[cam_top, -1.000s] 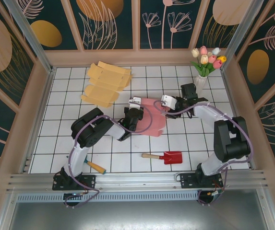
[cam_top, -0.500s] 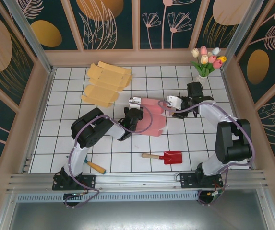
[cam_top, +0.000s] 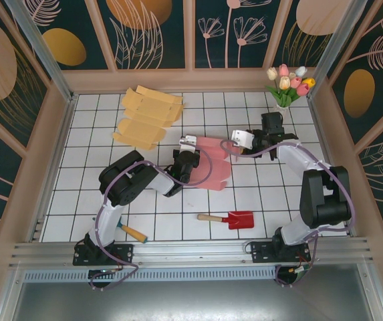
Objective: Fold the paper box
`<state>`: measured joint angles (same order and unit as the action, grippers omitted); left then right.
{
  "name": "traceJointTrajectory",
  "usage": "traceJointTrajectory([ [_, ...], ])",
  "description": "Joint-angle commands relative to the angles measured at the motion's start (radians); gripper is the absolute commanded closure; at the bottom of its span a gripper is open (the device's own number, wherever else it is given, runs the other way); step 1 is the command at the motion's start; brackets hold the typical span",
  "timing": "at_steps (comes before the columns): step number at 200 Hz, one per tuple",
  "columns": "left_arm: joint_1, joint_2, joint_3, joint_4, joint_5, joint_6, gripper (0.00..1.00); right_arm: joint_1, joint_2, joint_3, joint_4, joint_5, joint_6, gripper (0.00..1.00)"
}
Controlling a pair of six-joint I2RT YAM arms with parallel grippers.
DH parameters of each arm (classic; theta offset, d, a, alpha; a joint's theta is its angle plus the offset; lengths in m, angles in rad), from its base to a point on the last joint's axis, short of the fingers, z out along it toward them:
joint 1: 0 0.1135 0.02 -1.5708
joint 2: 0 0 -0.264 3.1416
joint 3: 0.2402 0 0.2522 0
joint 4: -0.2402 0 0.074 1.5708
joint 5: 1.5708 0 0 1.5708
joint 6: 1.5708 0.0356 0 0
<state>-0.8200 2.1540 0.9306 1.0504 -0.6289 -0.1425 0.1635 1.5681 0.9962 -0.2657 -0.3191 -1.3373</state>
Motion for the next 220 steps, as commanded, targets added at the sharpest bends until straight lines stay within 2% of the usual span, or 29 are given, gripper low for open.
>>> traceJointTrajectory([
  [1, 0.002, 0.02, 0.005, -0.07, 0.017, 0.001, 1.0, -0.002, 0.017, -0.028, 0.022, -0.064, -0.012, 0.5],
  [45, 0.001, 0.02, 0.005, -0.07, 0.014, 0.001, 1.0, 0.014, 0.016, -0.055, 0.047, -0.11, 0.019, 0.55],
  [91, 0.001, 0.02, 0.005, -0.069, 0.015, 0.0, 1.0, 0.038, 0.027, -0.08, 0.067, -0.107, 0.031, 0.58],
  [153, 0.001, 0.019, 0.003, -0.068, 0.015, -0.001, 1.0, 0.067, 0.019, -0.098, 0.108, -0.124, 0.068, 0.68],
  [204, 0.001, 0.02, 0.004, -0.067, 0.015, -0.001, 1.0, 0.084, 0.012, -0.118, 0.146, -0.134, 0.13, 0.7],
  [220, 0.001, 0.02, 0.004, -0.068, 0.015, -0.001, 1.0, 0.095, 0.008, -0.125, 0.142, -0.138, 0.127, 0.74],
])
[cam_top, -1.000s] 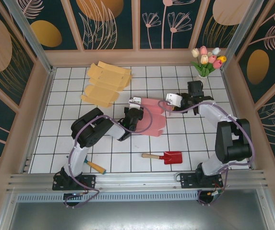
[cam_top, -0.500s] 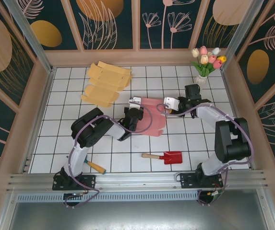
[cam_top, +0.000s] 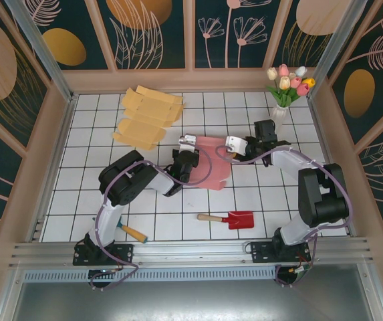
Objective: Fold the paper box
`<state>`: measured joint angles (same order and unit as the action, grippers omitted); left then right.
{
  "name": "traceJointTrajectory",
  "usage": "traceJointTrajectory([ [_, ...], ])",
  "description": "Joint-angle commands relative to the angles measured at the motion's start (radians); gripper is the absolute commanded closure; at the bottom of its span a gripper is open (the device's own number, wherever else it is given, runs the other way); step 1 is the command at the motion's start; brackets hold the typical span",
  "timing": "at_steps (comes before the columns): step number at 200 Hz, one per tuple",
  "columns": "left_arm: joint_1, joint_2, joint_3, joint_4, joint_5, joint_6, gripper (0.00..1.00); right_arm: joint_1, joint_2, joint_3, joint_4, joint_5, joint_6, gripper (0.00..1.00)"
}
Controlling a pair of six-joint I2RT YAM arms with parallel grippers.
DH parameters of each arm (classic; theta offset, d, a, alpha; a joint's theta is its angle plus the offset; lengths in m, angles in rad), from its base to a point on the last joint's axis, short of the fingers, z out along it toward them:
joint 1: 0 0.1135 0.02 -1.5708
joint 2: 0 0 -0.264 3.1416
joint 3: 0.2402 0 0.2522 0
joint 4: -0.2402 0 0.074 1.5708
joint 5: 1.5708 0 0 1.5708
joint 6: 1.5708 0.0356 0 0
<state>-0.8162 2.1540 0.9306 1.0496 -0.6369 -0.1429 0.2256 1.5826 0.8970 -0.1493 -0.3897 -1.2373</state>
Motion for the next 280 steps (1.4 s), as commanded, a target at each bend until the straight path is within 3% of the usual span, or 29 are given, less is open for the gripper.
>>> traceJointTrajectory([
  [1, -0.002, 0.02, 0.005, -0.067, 0.023, 0.0, 1.0, 0.033, -0.006, -0.026, 0.025, -0.067, 0.027, 0.74],
  [32, -0.003, 0.019, 0.005, -0.067, 0.02, 0.0, 1.0, 0.046, -0.008, -0.029, 0.037, -0.072, 0.055, 0.73],
  [63, -0.002, 0.02, 0.005, -0.069, 0.022, 0.0, 1.0, 0.073, 0.012, -0.042, 0.091, -0.031, 0.103, 0.62],
  [280, -0.003, 0.021, 0.011, -0.08, 0.023, 0.002, 1.0, 0.099, 0.03, -0.079, 0.284, -0.136, 0.468, 0.7],
])
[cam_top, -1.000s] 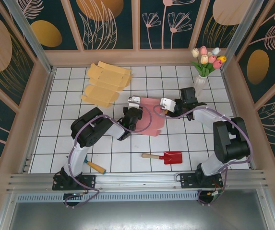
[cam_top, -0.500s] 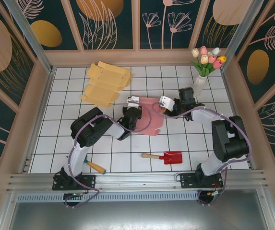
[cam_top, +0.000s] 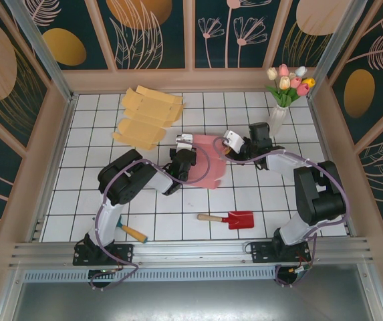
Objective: Fold the paper box
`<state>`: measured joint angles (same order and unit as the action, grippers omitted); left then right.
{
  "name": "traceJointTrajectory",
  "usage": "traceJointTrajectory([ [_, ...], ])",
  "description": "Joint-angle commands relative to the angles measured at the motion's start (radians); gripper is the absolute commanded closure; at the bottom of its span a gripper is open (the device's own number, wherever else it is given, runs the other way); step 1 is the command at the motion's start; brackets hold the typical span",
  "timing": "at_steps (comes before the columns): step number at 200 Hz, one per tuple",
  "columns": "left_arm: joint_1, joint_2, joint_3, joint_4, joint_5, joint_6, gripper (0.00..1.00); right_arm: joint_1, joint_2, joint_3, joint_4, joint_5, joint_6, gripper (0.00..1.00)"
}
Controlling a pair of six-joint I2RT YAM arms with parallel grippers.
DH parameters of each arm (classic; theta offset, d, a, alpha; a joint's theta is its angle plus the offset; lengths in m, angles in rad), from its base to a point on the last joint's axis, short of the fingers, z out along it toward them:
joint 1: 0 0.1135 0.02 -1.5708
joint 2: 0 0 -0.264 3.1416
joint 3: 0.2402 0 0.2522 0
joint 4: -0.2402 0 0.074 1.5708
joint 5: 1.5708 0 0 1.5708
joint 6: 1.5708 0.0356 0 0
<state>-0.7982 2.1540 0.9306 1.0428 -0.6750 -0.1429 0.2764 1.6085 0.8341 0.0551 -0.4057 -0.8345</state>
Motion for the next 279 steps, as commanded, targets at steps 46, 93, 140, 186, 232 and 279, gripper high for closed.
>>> traceJointTrajectory([
  [46, -0.021, 0.021, 0.014, -0.076, 0.06, 0.0, 1.0, 0.086, -0.006, -0.032, 0.1, -0.104, 0.101, 0.71],
  [93, -0.02, 0.021, 0.016, -0.08, 0.059, -0.001, 1.0, 0.088, -0.013, -0.071, 0.222, -0.006, 0.235, 0.75],
  [140, -0.02, 0.022, 0.016, -0.081, 0.061, -0.001, 1.0, 0.094, -0.027, -0.135, 0.323, 0.029, 0.243, 0.61],
  [186, -0.021, 0.021, 0.019, -0.088, 0.061, 0.0, 1.0, 0.082, 0.035, -0.044, 0.037, 0.01, 0.006, 0.55],
  [232, -0.021, 0.021, 0.019, -0.088, 0.067, 0.004, 1.0, 0.048, 0.016, -0.014, -0.079, -0.021, -0.199, 0.51],
  [279, -0.02, 0.021, 0.018, -0.088, 0.071, 0.006, 1.0, 0.008, 0.03, 0.041, -0.108, 0.03, -0.245, 0.49],
])
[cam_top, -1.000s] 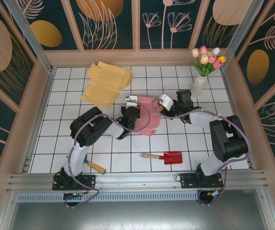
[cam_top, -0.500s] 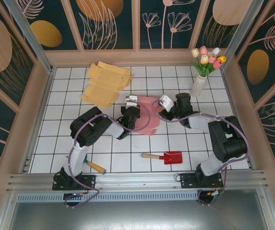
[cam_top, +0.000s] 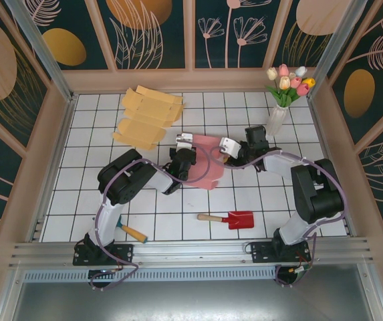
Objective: Fold the paper box
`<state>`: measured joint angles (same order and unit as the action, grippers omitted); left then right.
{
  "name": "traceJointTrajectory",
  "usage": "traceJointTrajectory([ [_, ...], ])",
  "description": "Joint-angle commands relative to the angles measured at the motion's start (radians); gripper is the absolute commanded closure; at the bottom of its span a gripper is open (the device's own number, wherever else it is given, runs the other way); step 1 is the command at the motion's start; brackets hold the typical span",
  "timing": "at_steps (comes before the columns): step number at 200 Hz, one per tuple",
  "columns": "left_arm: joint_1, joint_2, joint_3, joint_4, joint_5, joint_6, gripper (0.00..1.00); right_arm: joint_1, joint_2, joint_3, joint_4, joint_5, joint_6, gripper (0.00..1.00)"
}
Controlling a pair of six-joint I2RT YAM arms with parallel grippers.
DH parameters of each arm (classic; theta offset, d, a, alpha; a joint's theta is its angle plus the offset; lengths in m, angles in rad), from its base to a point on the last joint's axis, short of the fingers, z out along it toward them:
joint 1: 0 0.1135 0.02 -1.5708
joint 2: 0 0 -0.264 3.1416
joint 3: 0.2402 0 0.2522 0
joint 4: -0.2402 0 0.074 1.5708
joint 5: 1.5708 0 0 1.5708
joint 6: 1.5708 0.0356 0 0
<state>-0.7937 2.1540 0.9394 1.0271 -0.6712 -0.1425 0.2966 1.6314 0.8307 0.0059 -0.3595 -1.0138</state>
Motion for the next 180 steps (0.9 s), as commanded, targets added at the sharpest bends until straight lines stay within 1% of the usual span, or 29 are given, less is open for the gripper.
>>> traceJointTrajectory([
  [1, -0.025, 0.02, 0.01, -0.072, 0.067, 0.006, 1.0, -0.013, 0.007, 0.046, -0.059, -0.015, -0.066, 0.49],
  [5, -0.025, 0.021, 0.01, -0.071, 0.067, 0.006, 1.0, -0.017, 0.009, 0.049, -0.06, -0.014, -0.071, 0.47],
  [25, -0.024, 0.021, 0.01, -0.073, 0.067, 0.005, 1.0, -0.03, 0.017, 0.054, -0.061, -0.025, -0.089, 0.46],
  [60, -0.024, 0.022, 0.012, -0.074, 0.067, 0.006, 1.0, -0.046, 0.05, 0.066, -0.059, -0.048, -0.102, 0.45],
  [87, -0.025, 0.023, 0.013, -0.077, 0.069, 0.008, 1.0, -0.049, 0.075, 0.08, -0.045, -0.1, -0.08, 0.46],
  [101, -0.024, 0.022, 0.013, -0.078, 0.068, 0.007, 1.0, -0.049, 0.086, 0.089, -0.029, -0.119, -0.055, 0.47],
  [116, -0.025, 0.023, 0.015, -0.078, 0.067, 0.008, 1.0, -0.05, 0.099, 0.101, -0.009, -0.126, -0.016, 0.51],
  [131, -0.025, 0.023, 0.014, -0.078, 0.068, 0.008, 1.0, -0.05, 0.109, 0.116, -0.009, -0.132, 0.012, 0.57],
  [148, -0.025, 0.023, 0.014, -0.078, 0.066, 0.007, 1.0, -0.05, 0.112, 0.121, -0.014, -0.133, 0.021, 0.61],
  [180, -0.025, 0.023, 0.016, -0.079, 0.063, 0.004, 1.0, -0.048, 0.098, 0.109, -0.029, -0.171, 0.019, 0.62],
])
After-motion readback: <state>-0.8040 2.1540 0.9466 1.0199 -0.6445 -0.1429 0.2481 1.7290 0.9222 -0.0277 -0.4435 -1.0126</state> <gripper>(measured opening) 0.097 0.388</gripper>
